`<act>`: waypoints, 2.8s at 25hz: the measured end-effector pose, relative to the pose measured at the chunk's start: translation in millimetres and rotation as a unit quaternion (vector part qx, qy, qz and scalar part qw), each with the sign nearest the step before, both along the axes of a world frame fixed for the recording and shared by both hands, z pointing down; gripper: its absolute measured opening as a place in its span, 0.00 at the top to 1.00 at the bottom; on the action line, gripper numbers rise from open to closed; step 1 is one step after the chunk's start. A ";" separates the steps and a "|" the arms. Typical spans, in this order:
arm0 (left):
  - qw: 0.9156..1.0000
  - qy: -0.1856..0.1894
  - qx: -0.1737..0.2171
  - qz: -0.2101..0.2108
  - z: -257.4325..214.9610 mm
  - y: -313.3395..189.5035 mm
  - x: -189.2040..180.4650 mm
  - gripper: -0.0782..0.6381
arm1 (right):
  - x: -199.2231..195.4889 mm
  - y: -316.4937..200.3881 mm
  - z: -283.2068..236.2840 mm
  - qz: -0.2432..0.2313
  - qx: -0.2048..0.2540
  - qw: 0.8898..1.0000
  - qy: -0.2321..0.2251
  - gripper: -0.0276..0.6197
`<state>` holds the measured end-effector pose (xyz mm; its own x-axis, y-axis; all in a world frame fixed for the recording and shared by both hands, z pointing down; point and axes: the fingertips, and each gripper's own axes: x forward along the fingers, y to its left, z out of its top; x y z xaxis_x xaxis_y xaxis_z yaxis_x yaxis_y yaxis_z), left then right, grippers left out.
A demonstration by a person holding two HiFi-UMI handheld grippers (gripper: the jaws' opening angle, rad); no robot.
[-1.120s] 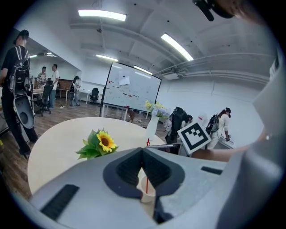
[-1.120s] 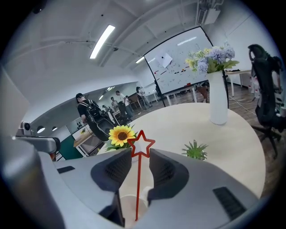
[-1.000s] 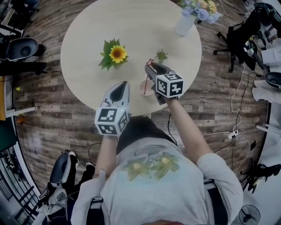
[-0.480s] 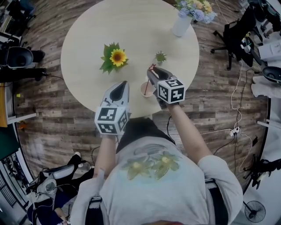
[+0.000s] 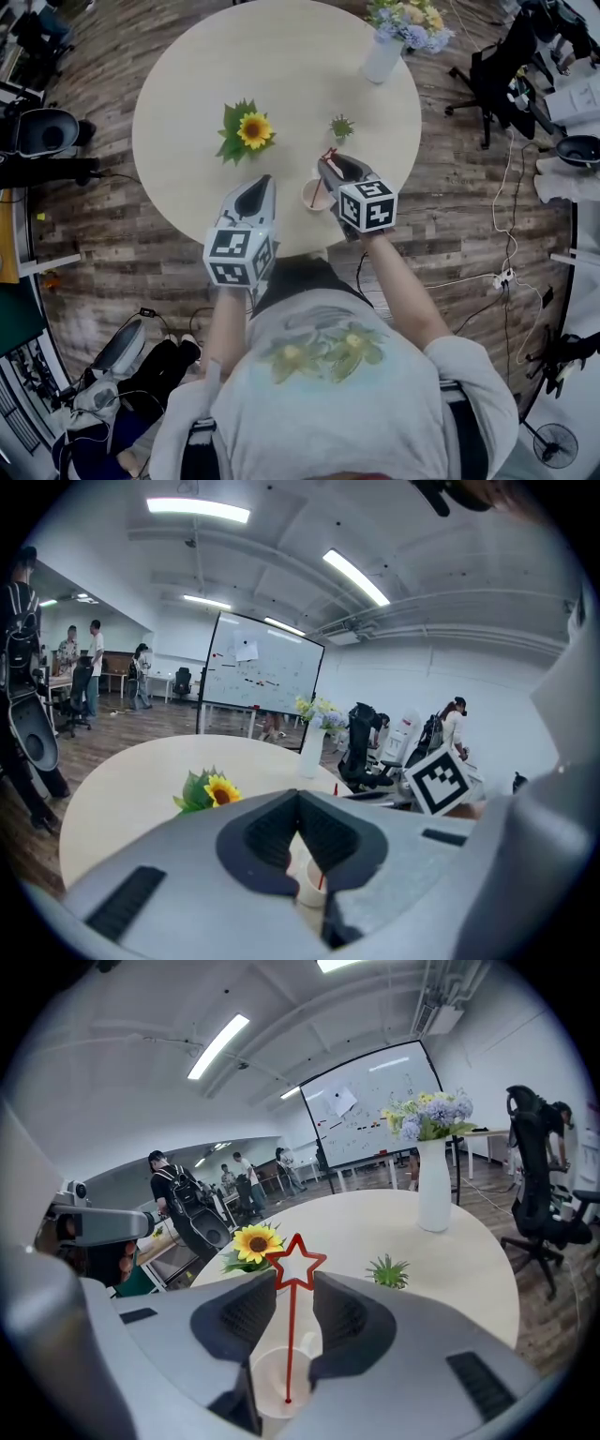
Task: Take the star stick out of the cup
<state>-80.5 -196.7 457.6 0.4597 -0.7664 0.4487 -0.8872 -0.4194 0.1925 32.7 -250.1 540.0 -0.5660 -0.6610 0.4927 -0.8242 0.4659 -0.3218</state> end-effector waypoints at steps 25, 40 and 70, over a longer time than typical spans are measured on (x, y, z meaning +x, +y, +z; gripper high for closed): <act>1.000 0.003 0.010 0.004 -5.0 13.6 0.8 0.89 | 5.7 25.1 -24.5 -0.004 0.040 0.999 0.018 0.75; 1.000 0.006 0.021 0.007 -13.1 26.0 1.2 0.89 | 7.9 28.5 -62.8 0.007 0.086 0.996 0.007 0.75; 0.999 0.015 0.039 0.008 -28.9 12.7 -2.1 0.89 | 21.2 25.8 -140.5 0.024 0.146 0.988 -0.038 0.75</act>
